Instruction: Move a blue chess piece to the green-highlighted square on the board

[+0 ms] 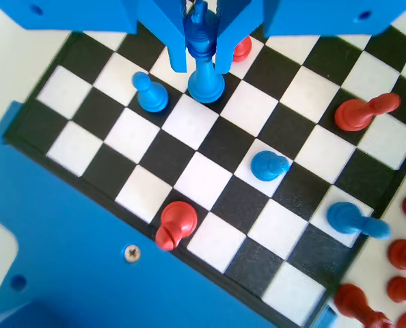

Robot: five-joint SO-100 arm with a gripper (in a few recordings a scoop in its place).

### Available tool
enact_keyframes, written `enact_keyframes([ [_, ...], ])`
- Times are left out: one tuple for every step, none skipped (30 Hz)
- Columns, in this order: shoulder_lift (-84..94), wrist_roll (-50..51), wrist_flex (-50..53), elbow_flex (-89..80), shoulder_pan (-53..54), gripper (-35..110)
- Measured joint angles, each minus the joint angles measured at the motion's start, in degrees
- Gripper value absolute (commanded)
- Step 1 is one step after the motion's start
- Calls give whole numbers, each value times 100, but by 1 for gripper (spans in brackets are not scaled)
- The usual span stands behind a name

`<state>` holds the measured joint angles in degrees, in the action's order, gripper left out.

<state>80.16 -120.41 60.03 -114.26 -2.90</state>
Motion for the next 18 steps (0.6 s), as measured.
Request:
enact_keyframes([
  [97,-9,88,0,0,1],
  [193,-9,149,-53,0,1],
  [299,-9,229,-97,9,1],
  [378,-9,264,-149,9,1],
  [483,-9,299,-246,18,1],
  [554,-9,325,-334,18,1],
  [633,-44,325,-431,9,1],
  [686,-79,299,-536,9,1],
  [756,-97,246,-633,0,1],
  [809,-114,185,-729,0,1],
  [844,-114,105,-826,9,1],
  [861,-114,26,-923,9,1],
  [879,-114,-53,-1020,9,1],
  [879,-114,-141,-1081,9,1],
  [888,-114,-220,-1151,9,1],
  [888,-114,-281,-1230,9,1],
  [896,-114,-325,-1283,9,1],
  [896,-114,-475,-1345,9,1],
])
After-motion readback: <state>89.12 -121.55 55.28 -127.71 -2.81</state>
